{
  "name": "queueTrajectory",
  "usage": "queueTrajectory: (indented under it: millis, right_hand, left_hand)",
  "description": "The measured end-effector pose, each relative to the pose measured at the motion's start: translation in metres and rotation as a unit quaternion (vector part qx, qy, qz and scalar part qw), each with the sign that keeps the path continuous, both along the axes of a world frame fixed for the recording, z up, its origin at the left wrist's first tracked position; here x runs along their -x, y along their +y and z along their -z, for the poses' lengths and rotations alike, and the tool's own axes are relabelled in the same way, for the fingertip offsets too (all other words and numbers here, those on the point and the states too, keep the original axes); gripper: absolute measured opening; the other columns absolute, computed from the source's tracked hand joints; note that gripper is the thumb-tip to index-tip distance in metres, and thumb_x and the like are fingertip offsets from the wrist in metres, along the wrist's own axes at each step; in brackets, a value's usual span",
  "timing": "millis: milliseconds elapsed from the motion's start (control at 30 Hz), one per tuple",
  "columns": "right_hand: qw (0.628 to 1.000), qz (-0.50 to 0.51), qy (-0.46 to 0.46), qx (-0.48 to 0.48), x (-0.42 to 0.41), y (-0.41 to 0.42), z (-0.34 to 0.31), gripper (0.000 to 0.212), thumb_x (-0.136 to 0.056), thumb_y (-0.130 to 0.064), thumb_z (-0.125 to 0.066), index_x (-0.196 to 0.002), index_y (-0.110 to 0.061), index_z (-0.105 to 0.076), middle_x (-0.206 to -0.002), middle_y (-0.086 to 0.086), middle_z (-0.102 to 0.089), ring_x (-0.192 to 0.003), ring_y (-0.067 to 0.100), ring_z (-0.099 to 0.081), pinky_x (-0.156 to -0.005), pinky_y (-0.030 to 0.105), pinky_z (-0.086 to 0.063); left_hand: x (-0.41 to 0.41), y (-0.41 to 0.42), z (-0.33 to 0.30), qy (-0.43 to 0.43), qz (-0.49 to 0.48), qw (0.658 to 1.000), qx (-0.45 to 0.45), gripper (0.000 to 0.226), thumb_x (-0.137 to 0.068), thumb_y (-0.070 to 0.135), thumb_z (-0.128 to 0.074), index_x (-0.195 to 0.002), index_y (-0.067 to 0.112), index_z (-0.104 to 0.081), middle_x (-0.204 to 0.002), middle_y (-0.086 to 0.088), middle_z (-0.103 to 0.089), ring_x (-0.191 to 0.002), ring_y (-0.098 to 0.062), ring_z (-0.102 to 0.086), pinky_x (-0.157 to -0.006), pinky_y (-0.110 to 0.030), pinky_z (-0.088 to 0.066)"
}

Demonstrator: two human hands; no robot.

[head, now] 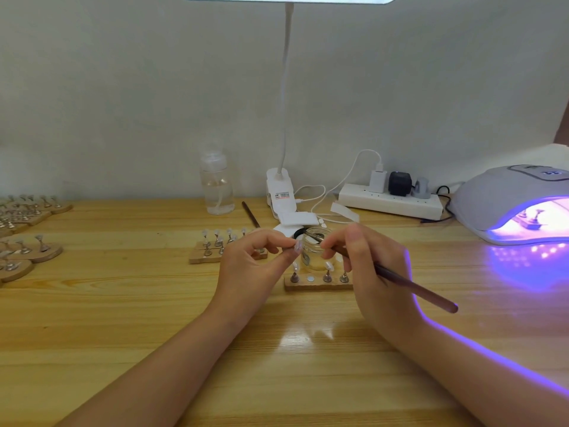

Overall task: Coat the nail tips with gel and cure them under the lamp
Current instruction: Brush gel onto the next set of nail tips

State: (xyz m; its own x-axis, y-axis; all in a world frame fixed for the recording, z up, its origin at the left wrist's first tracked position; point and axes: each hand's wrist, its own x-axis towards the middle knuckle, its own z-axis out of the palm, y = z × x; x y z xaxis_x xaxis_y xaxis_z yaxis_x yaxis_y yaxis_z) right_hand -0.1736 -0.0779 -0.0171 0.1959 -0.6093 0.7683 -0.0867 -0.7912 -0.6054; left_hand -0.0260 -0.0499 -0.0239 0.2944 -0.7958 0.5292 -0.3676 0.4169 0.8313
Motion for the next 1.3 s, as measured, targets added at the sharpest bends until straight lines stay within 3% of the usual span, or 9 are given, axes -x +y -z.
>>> queueTrajectory:
  millis: [133,233,433,633,733,967,1133,1300]
  right_hand:
    - [0.999,0.012,0.031,0.029,-0.0003,0.0014,0.0016,0.037,-0.091,-0.030,-0.032,-0.072,-0.021,-0.063,-0.064,-0.010,-0.060,-0.059,-0.003,-0.054,-0.058,0.015,-0.042]
    - [1.000,-0.003,0.023,0.020,-0.0006,0.0004,0.0041,0.048,-0.090,-0.031,-0.032,-0.066,-0.011,-0.068,-0.057,-0.005,-0.062,-0.054,0.001,-0.058,-0.055,0.019,-0.045]
    - [0.999,0.013,0.024,0.022,-0.0007,-0.0001,0.0023,0.044,-0.091,-0.030,-0.032,-0.069,-0.014,-0.067,-0.061,-0.007,-0.063,-0.056,-0.004,-0.055,-0.054,0.010,-0.040]
    - [0.999,-0.022,-0.025,-0.041,-0.0006,0.0018,0.0000,0.043,-0.089,-0.039,-0.033,-0.064,-0.024,-0.065,-0.055,-0.003,-0.062,-0.050,0.005,-0.056,-0.049,0.017,-0.041]
    - [0.999,-0.013,-0.004,-0.044,-0.0014,0.0018,-0.0009,0.041,-0.089,-0.039,-0.033,-0.068,-0.023,-0.064,-0.061,-0.004,-0.063,-0.051,0.003,-0.053,-0.049,0.023,-0.045]
    - [0.997,-0.040,-0.042,-0.059,-0.0030,0.0031,-0.0021,0.042,-0.088,-0.039,-0.033,-0.067,-0.021,-0.064,-0.062,0.000,-0.063,-0.052,0.000,-0.053,-0.048,0.012,-0.042]
    - [0.991,-0.069,-0.067,-0.089,-0.0019,0.0016,-0.0005,0.047,-0.087,-0.042,-0.035,-0.062,-0.016,-0.065,-0.054,0.005,-0.062,-0.049,0.005,-0.055,-0.051,0.013,-0.040]
    - [0.994,-0.055,-0.048,-0.086,-0.0024,0.0010,0.0003,0.044,-0.091,-0.038,-0.038,-0.065,-0.015,-0.065,-0.062,0.001,-0.064,-0.054,0.001,-0.055,-0.051,0.011,-0.041]
  left_hand:
    - [-0.0006,-0.0007,0.0004,-0.001,-0.002,1.000,-0.003,0.016,-0.069,0.013,-0.075,-0.066,0.027,-0.068,-0.070,0.011,-0.066,-0.071,-0.011,-0.056,-0.071,-0.020,-0.044]
    - [-0.0014,-0.0009,0.0010,-0.001,-0.007,1.000,-0.002,0.025,-0.068,0.008,-0.075,-0.064,0.030,-0.066,-0.066,0.018,-0.064,-0.066,0.000,-0.052,-0.067,-0.011,-0.040]
    - [-0.0013,-0.0021,0.0009,-0.001,-0.011,1.000,-0.005,0.026,-0.068,0.006,-0.076,-0.063,0.031,-0.067,-0.064,0.016,-0.064,-0.066,-0.003,-0.050,-0.069,-0.018,-0.041]
    - [0.0001,-0.0005,-0.0002,-0.004,-0.013,1.000,-0.008,0.024,-0.068,0.006,-0.076,-0.065,0.028,-0.068,-0.065,0.015,-0.062,-0.065,-0.001,-0.049,-0.068,-0.016,-0.041]
    - [0.0004,-0.0006,-0.0009,-0.008,-0.013,1.000,-0.008,0.022,-0.068,0.005,-0.075,-0.066,0.025,-0.068,-0.067,0.012,-0.063,-0.065,-0.001,-0.049,-0.067,-0.014,-0.041]
    - [-0.0006,-0.0009,0.0001,-0.008,-0.017,1.000,-0.006,0.024,-0.068,0.006,-0.076,-0.065,0.029,-0.067,-0.065,0.016,-0.064,-0.065,-0.001,-0.050,-0.067,-0.014,-0.041]
    - [0.0009,-0.0003,-0.0011,-0.007,-0.019,1.000,-0.013,0.024,-0.068,0.005,-0.075,-0.065,0.028,-0.068,-0.067,0.012,-0.063,-0.066,-0.002,-0.050,-0.067,-0.014,-0.041]
    - [0.0012,0.0007,-0.0021,0.002,-0.018,1.000,-0.021,0.026,-0.068,0.005,-0.076,-0.064,0.029,-0.067,-0.064,0.015,-0.062,-0.065,-0.001,-0.050,-0.066,-0.010,-0.040]
